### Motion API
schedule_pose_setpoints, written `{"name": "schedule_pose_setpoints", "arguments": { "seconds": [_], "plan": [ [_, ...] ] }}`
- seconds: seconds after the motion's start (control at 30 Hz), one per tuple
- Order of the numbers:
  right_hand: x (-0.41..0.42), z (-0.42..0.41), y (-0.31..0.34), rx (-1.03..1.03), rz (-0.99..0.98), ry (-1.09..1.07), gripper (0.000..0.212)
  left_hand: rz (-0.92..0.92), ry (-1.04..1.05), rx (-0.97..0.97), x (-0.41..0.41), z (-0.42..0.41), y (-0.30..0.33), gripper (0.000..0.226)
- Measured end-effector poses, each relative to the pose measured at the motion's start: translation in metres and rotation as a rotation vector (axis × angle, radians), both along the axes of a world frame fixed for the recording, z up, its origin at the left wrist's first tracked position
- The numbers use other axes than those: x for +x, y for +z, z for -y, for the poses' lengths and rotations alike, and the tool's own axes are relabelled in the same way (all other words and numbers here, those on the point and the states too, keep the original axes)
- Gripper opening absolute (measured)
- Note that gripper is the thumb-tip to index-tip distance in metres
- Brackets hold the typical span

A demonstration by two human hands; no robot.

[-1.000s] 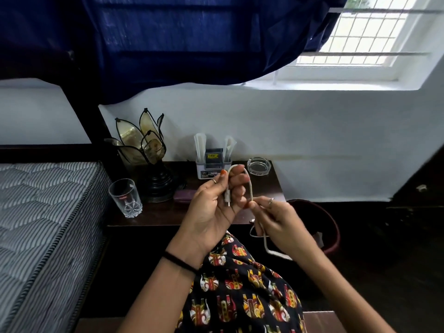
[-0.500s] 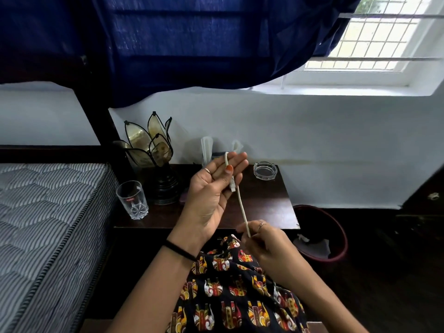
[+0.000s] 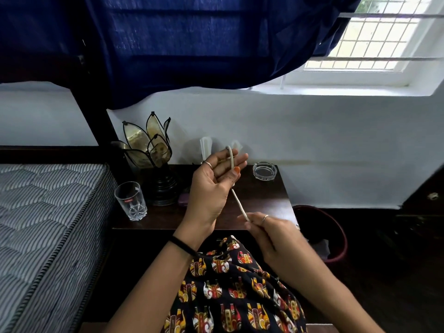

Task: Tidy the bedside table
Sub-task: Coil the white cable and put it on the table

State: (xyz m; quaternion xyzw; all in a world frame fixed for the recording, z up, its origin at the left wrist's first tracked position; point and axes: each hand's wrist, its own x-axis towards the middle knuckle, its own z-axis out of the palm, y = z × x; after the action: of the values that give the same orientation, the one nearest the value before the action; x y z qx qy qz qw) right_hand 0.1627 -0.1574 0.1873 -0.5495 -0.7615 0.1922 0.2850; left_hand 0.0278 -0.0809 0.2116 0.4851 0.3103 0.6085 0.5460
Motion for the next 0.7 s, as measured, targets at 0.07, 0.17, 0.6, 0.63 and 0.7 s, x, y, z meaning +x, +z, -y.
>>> {"name": "schedule_pose_setpoints", "arguments": {
  "seconds": [0.07, 0.17, 0.6, 0.63, 0.7],
  "plan": [
    [0.002, -0.004, 0.014, 0.059, 0.043, 0.017, 0.028, -0.073, -0.002, 0.035, -0.002, 0.001, 0.000, 0.032],
    [0.003, -0.010, 0.029, 0.118, 0.063, 0.082, 0.027, -0.165, -0.042, 0.070, -0.004, 0.003, 0.002, 0.030],
    [0.005, -0.048, 0.068, 0.300, -0.157, -0.010, 0.011, -0.177, -0.276, -0.022, -0.010, 0.017, 0.001, 0.025],
    [0.005, -0.050, 0.068, 0.297, -0.199, -0.020, 0.013, -0.192, -0.290, -0.031, -0.011, 0.018, 0.000, 0.024],
    [0.004, -0.053, 0.068, 0.275, -0.259, -0.031, 0.020, -0.173, -0.325, -0.068, -0.009, 0.020, -0.001, 0.026]
  ]
}}
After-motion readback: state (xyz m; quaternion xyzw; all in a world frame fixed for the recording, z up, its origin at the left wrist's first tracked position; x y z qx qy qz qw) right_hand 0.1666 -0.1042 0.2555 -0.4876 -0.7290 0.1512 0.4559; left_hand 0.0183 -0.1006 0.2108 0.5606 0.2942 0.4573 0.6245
